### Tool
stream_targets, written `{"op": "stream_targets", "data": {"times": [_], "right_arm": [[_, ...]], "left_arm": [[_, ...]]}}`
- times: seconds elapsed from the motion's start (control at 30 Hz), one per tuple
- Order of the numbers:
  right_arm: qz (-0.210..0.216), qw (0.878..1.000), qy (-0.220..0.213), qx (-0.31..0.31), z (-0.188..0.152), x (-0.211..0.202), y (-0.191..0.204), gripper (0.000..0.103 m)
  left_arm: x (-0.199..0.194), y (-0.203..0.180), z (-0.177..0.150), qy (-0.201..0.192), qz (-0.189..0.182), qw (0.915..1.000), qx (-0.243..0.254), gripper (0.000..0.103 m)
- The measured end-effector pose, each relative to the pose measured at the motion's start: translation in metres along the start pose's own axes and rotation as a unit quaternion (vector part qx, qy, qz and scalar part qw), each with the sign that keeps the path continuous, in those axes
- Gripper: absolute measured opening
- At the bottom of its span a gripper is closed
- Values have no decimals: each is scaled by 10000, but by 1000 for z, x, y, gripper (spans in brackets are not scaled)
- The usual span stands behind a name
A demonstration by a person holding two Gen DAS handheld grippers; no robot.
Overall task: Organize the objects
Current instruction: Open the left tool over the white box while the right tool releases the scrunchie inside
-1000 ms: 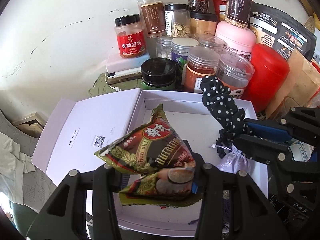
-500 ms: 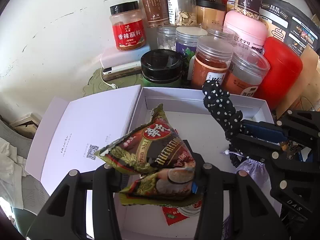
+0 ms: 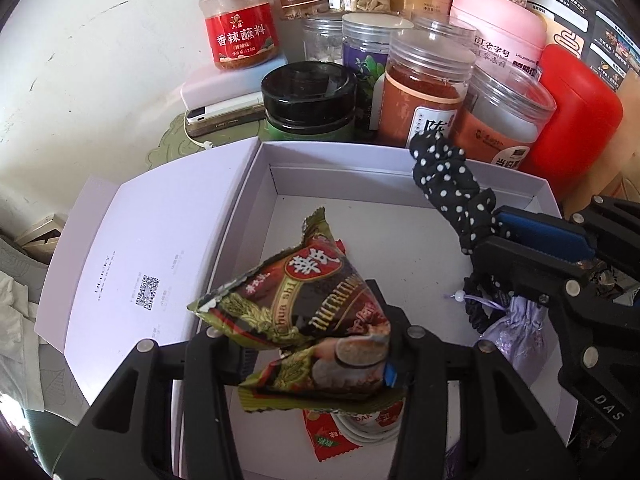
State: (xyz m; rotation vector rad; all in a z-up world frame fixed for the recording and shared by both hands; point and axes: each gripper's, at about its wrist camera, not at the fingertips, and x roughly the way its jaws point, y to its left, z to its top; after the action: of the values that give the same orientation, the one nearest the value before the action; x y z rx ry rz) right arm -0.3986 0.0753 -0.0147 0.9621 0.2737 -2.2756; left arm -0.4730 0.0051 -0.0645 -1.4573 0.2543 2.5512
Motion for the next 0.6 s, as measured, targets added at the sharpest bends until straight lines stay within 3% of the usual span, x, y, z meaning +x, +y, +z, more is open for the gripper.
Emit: {"op": "stream_targets", "data": {"times": [0.2,0.6], "right_arm": [[-139,9999,44,16,-1,0,3,32],[-245,9996,-102,-132,3,-28,18,34]], "left_arm": [[-8,4,-1,-58,243,9995,-166,61],[-49,5,-1,-388,536,9977,-171,67]]}}
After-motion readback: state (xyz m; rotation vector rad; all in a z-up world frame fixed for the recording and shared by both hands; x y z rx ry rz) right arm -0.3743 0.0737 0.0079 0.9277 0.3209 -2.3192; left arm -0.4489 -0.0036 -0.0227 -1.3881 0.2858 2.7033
